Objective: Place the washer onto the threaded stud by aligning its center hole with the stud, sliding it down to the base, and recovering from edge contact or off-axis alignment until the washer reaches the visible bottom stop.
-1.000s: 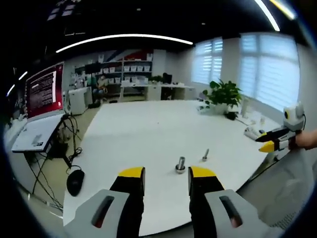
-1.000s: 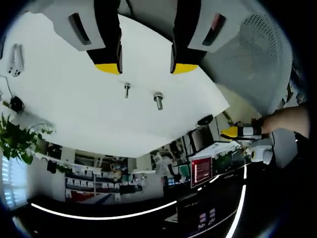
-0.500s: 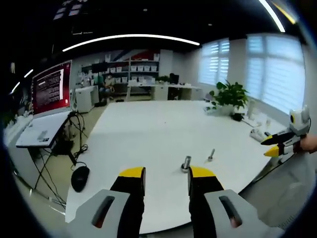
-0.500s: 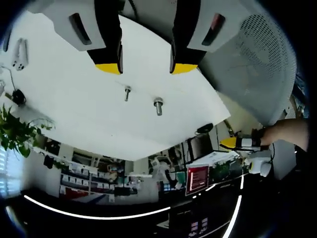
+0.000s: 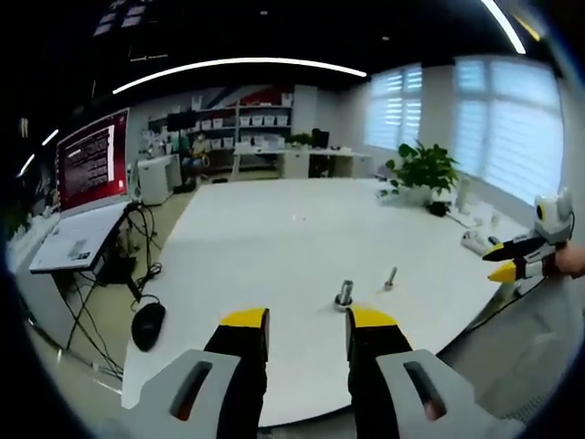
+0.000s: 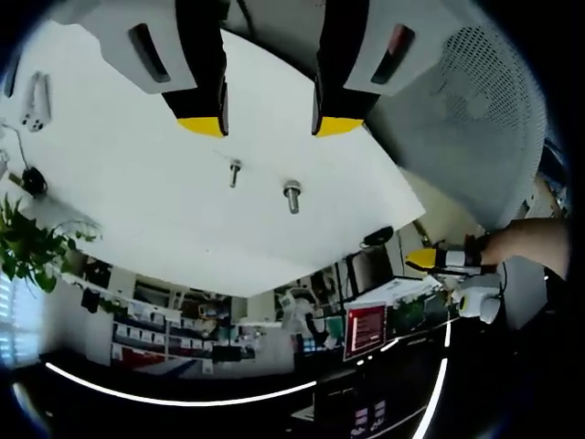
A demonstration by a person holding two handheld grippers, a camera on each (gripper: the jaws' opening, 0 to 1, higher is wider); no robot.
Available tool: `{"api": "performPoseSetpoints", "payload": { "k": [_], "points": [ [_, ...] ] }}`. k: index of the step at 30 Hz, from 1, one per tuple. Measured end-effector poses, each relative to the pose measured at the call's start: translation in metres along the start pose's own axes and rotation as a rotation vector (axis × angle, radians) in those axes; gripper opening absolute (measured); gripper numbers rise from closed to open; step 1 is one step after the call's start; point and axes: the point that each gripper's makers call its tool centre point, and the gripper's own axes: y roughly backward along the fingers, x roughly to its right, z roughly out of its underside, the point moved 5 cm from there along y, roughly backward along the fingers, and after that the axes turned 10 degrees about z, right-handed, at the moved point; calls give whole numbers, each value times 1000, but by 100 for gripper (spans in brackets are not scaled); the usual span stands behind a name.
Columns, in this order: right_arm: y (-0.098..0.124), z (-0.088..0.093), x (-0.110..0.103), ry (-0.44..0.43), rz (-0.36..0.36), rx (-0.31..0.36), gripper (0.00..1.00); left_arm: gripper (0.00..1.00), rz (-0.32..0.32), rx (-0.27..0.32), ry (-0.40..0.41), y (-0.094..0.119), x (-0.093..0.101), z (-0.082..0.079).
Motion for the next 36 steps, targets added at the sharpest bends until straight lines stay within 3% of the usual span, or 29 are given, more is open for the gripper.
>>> {"api": "performPoseSetpoints", "payload": {
  "k": [36],
  "points": [
    [1, -1, 3, -27, 5, 13, 39, 31, 4, -6, -1, -1, 1, 1]
  ]
}}
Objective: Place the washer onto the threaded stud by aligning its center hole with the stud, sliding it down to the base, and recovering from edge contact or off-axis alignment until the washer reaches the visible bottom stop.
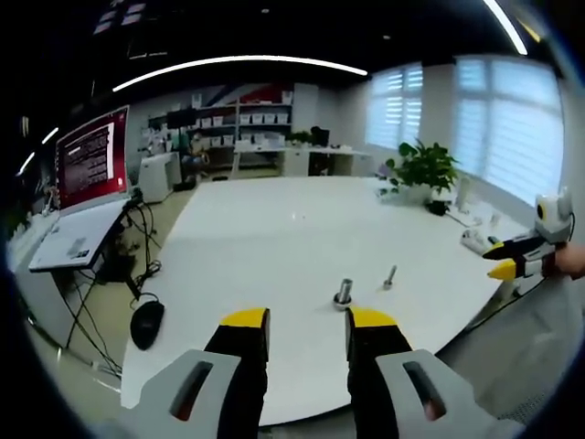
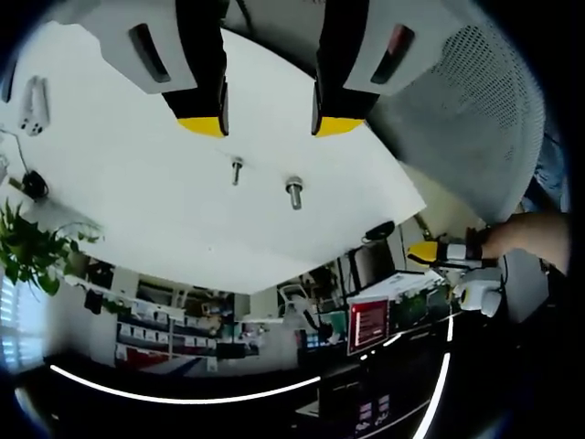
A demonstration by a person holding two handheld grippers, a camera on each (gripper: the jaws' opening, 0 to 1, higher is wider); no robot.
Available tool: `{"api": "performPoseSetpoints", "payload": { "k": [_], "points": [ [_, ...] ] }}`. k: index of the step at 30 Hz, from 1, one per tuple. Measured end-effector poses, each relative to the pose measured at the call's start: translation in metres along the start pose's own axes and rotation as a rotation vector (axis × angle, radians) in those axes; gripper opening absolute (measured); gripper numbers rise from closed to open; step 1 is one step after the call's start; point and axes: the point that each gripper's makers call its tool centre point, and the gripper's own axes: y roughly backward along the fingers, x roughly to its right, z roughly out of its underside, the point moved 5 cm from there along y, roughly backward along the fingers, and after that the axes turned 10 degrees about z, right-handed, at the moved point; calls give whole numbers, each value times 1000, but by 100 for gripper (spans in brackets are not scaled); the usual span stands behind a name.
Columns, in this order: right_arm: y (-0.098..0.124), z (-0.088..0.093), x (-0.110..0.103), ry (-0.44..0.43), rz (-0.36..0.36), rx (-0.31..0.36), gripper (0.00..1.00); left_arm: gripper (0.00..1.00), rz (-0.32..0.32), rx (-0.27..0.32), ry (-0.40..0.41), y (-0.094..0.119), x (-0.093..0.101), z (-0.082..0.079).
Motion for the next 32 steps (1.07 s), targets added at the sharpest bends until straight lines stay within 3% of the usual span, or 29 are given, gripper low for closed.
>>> {"api": "performPoseSetpoints", "payload": {
  "k": [32],
  "points": [
    [0, 0, 2, -27, 2, 2, 38, 29, 12, -16, 7, -1, 2, 2]
  ]
}}
